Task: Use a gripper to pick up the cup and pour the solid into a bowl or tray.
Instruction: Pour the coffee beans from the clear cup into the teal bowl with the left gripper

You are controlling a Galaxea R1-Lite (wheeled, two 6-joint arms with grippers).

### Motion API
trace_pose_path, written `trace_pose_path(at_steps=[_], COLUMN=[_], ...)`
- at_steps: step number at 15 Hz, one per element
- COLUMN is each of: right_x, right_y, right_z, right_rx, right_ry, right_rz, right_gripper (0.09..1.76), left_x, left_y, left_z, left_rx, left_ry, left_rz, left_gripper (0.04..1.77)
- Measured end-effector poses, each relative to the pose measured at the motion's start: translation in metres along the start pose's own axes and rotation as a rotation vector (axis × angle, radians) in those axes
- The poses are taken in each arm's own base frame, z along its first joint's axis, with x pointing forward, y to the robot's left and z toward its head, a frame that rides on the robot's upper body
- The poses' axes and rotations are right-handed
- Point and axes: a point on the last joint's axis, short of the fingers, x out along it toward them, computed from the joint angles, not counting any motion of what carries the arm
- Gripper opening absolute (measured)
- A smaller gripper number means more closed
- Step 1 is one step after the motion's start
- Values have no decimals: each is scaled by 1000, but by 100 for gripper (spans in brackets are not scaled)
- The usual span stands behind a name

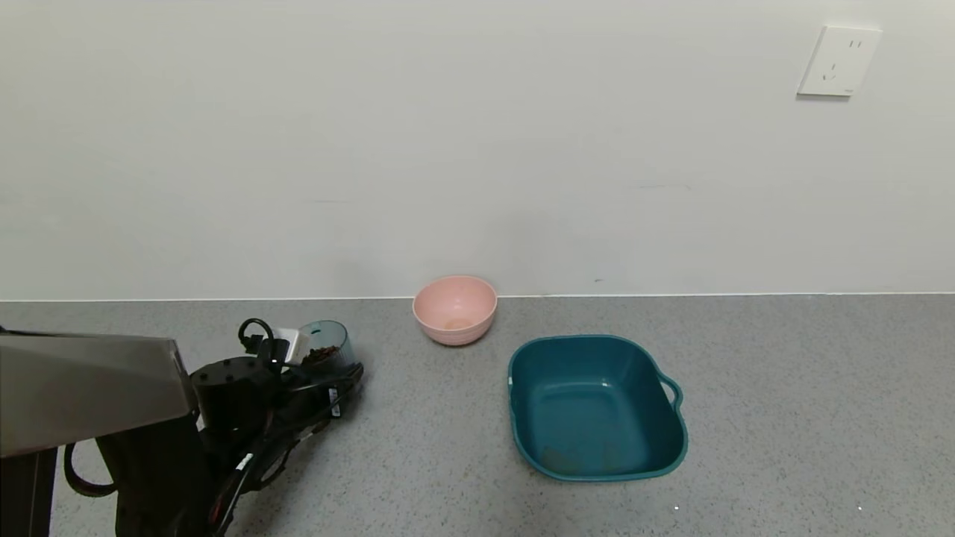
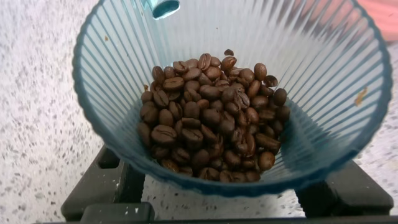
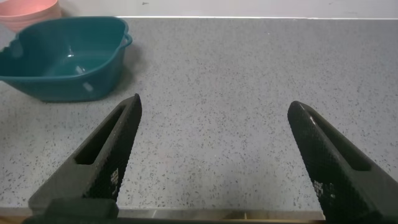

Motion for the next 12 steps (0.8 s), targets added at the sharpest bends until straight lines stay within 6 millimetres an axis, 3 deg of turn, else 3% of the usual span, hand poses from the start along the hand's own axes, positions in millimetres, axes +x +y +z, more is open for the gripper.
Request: trace_pose_path(at_steps=[6, 12], right_x=[0, 0], right_y=[0, 0], right_z=[0, 0], right_rx=[0, 0], right_ry=[1, 1], right_rz=[0, 0], right_gripper=[171, 171], left_x=[-13, -20], left_y=[-17, -52], left_z=[26, 75], left_rx=[78, 208], left_ry=[13, 1], left_rz=[-15, -18], left_gripper=[131, 130])
